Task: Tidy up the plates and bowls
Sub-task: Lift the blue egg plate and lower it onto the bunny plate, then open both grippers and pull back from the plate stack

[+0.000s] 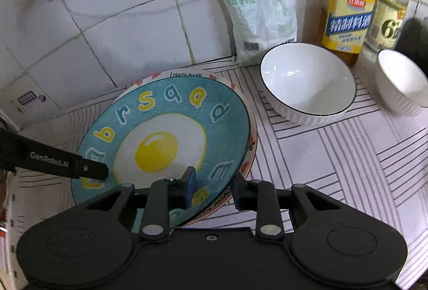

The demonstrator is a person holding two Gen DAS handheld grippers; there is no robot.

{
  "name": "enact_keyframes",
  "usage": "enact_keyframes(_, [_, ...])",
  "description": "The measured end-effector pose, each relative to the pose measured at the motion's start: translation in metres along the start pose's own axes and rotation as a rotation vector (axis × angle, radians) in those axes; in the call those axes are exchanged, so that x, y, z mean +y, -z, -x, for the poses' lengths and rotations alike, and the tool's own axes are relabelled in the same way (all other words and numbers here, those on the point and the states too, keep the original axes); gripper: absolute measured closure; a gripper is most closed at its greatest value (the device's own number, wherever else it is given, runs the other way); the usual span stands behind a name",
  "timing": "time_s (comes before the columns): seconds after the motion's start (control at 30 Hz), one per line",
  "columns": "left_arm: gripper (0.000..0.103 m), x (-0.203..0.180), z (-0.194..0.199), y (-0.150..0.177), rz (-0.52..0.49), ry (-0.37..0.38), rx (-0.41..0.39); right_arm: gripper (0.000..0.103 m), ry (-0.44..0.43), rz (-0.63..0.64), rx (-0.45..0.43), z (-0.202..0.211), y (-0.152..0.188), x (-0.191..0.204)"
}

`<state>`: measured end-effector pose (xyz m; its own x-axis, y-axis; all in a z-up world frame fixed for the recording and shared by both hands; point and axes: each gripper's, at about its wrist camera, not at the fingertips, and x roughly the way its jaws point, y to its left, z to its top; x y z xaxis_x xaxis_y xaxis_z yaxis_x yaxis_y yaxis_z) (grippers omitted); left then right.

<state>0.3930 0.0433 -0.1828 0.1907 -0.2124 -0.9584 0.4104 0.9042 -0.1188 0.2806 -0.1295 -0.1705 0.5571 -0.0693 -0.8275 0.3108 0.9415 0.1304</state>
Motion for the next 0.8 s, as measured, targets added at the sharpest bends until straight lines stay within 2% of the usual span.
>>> enact_keyframes(0.13, [0.071,-0.002,0.0,0.001,0.015,-0.018,-0.006,0.068,0.028,0.022,-0.016,0.0,0.001,0.003])
enact_keyframes(0.27, [0.074,-0.015,0.005,0.007,-0.044,-0.078,-0.018,0.067,0.07,0.037,-0.028,0.003,0.007,0.009])
enact_keyframes(0.3, [0.075,-0.017,0.007,0.01,-0.049,-0.072,-0.024,0.067,0.081,0.039,-0.025,0.003,0.011,0.009])
enact_keyframes(0.5, [0.081,-0.018,0.019,0.025,-0.045,-0.013,-0.048,0.07,-0.001,0.01,-0.082,0.018,0.033,-0.002])
enact_keyframes(0.7, [0.081,-0.022,0.049,0.047,-0.057,0.019,-0.087,0.07,-0.029,-0.032,-0.126,0.061,0.049,-0.01])
enact_keyframes(0.8, [0.081,-0.029,0.072,0.06,-0.085,0.003,-0.106,0.07,-0.051,-0.019,-0.167,0.088,0.054,-0.009])
